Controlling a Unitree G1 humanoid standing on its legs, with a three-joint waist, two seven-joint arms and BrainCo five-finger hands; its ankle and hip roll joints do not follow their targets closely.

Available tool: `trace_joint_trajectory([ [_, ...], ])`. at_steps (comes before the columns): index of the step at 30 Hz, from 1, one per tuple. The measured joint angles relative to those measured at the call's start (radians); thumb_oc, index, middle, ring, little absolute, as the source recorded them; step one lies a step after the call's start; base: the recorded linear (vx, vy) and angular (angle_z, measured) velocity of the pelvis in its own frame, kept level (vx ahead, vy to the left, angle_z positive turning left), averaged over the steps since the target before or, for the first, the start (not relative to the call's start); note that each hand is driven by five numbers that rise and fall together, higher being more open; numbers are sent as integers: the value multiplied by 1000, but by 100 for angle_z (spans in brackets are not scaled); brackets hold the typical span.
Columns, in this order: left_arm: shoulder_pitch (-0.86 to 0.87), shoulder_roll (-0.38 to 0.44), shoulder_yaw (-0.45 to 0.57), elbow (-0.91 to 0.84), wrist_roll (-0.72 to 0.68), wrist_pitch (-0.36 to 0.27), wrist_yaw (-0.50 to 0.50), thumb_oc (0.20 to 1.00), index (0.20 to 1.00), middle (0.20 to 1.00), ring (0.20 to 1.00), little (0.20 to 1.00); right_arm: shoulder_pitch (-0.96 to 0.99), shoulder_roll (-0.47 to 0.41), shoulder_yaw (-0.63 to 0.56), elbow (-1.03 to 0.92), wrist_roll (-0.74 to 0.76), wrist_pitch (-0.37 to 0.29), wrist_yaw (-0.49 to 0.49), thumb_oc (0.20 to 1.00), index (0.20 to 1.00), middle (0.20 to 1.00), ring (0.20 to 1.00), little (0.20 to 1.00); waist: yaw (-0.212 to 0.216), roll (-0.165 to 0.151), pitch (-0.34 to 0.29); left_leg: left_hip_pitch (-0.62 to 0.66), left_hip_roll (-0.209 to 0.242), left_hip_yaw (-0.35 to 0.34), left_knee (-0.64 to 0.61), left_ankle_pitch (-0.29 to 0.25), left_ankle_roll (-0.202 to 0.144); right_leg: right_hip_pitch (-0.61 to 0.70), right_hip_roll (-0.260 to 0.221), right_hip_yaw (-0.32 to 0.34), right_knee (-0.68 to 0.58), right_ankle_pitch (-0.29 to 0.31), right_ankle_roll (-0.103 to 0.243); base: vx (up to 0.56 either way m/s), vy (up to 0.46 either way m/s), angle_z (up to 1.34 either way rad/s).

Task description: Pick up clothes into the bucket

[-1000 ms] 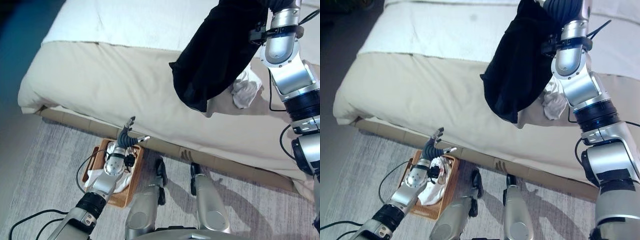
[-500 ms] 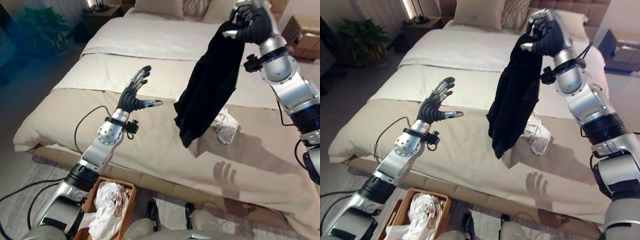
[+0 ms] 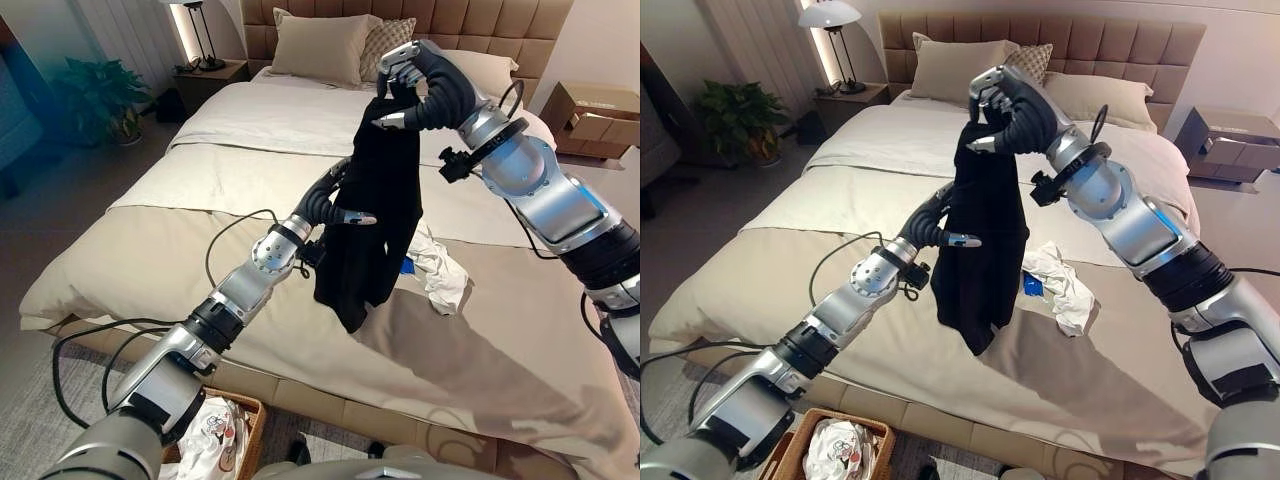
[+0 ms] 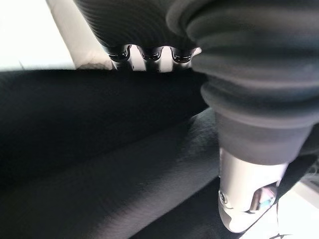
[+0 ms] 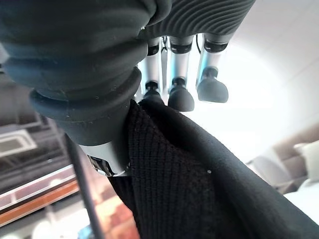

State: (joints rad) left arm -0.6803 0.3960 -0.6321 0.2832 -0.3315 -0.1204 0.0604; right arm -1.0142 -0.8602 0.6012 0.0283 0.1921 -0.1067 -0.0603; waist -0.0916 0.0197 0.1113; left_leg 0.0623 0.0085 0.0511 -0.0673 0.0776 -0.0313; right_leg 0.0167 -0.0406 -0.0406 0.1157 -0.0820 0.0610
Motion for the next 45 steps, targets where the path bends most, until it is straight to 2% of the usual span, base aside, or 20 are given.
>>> trace_joint_trajectory([
  [6,-1,-15,-23,-4,-50,6,-27,1000,1000,1000,1000,1000,2,17,0,-50,18,-2,16,200,200,200,200,200,-1,0,-2,14,0,-3,-3,0,0,25,-1,-11,-22,8,1,1,0,1],
  [10,-24,-8,-100,-24,-145,26,-63,1000,1000,1000,1000,1000,29,22,0,-82,41,-4,22,200,200,200,200,200,-1,0,-13,14,-1,-12,-3,0,0,33,-2,-22,-28,8,0,0,0,7],
  [11,-27,-5,-112,-28,-158,27,-69,815,815,815,815,815,35,22,0,-86,45,-4,22,200,200,200,200,200,-1,0,-17,14,-1,-14,-3,0,0,33,-2,-23,-27,8,0,-1,2,6],
  [12,-30,0,-127,-31,-190,27,-79,457,457,457,457,457,41,23,0,-87,49,-4,22,200,200,200,200,200,-1,1,-22,14,-2,-15,-3,0,0,33,-2,-23,-28,8,0,0,0,0],
  [13,-31,4,-132,-31,-211,27,-84,256,256,256,256,256,41,23,0,-87,50,-4,22,200,200,200,200,200,-1,1,-23,14,-2,-15,-3,0,0,34,-2,-23,-28,8,0,0,0,0],
  [14,-31,7,-132,-31,-242,27,-90,200,200,200,200,200,41,23,0,-87,55,-4,22,200,200,200,200,200,-2,1,-24,14,-2,-14,-3,0,0,33,-2,-23,-28,8,0,0,0,0],
  [17,-31,38,-143,-77,-365,47,-113,200,200,200,200,200,41,23,0,-87,57,-5,22,200,200,200,200,200,-2,1,-24,14,-1,-14,-3,0,0,34,-2,-24,-28,8,0,0,0,0],
  [18,-31,63,-157,-105,-414,49,-127,200,200,200,200,200,41,23,0,-87,62,-7,21,420,420,420,420,420,-2,2,-25,15,-1,-15,-3,0,0,34,-2,-24,-28,8,0,0,0,0],
  [19,-31,77,-166,-117,-446,50,-134,200,200,200,200,200,41,23,0,-86,66,-8,21,740,740,740,740,740,-1,2,-26,15,-1,-15,-3,0,0,35,-2,-24,-28,8,0,0,0,0],
  [20,-30,98,-175,-138,-485,55,-145,200,200,200,200,200,41,23,0,-86,66,-9,20,1000,1000,1000,1000,1000,-2,2,-26,15,-1,-16,-3,0,0,36,-2,-24,-28,8,0,0,0,0],
  [25,-11,169,-165,-162,-529,61,-154,200,200,200,200,200,100,22,-30,-91,62,-22,8,1000,1000,1000,1000,1000,6,2,-31,24,-1,-25,-5,0,0,51,-1,-26,-35,8,0,3,-2,5],
  [29,93,240,-71,-229,-534,60,-143,200,200,200,200,200,266,21,-212,-99,32,-29,-28,1000,1000,1000,1000,1000,23,2,-33,28,-1,-26,-10,0,-1,53,-1,-28,-38,8,0,0,0,0],
  [33,214,288,87,-286,-534,52,-116,200,200,200,200,200,433,51,-392,-93,17,-32,-87,1000,1000,1000,1000,1000,29,1,-33,30,-3,-33,-13,-1,-1,60,-2,-36,-45,7,0,13,2,6],
  [34,315,255,226,-324,-526,44,-105,200,200,200,200,200,524,115,-495,-102,17,-44,-95,1000,1000,1000,1000,1000,29,-2,-35,31,-2,-34,-15,-2,-2,62,-2,-37,-47,7,-1,0,0,0],
  [36,408,203,334,-336,-524,11,-69,200,200,200,200,200,641,186,-579,-87,32,-47,-128,1000,1000,1000,1000,1000,30,-6,-38,31,-3,-37,-15,-2,-3,66,-1,-39,-51,7,-1,-8,2,6],
  [37,512,144,458,-366,-507,7,-56,200,200,200,200,200,754,304,-668,-55,61,-56,-135,1000,1000,1000,1000,1000,29,-13,-43,31,-2,-42,-17,-6,-4,67,-2,-47,-52,2,-4,43,7,9],
  [40,607,136,541,-366,-499,0,-16,200,200,200,200,200,927,383,-684,46,101,-39,-157,1000,1000,1000,1000,1000,35,-12,-41,27,-4,-49,-19,-7,-4,64,-3,-52,-50,-2,-6,23,11,9],
  [42,659,134,629,-376,-441,0,-4,200,200,200,200,200,1007,468,-714,132,118,-36,-161,1000,1000,1000,1000,1000,36,-13,-41,30,-3,-49,-19,-12,-4,63,-3,-52,-50,-8,-3,0,0,0],
  [43,681,129,708,-378,-398,-7,12,200,200,200,200,200,1061,503,-720,176,119,-31,-161,1000,1000,1000,1000,1000,39,-10,-39,29,-4,-49,-20,-22,-5,63,-4,-52,-49,-13,-1,-16,7,-4],
  [45,681,136,750,-378,-380,-24,36,200,200,200,200,200,1101,504,-709,217,124,-26,-153,1000,1000,1000,1000,1000,45,-1,-33,27,-6,-49,-20,-22,-4,62,-7,-52,-49,-14,0,-17,8,-1],
])
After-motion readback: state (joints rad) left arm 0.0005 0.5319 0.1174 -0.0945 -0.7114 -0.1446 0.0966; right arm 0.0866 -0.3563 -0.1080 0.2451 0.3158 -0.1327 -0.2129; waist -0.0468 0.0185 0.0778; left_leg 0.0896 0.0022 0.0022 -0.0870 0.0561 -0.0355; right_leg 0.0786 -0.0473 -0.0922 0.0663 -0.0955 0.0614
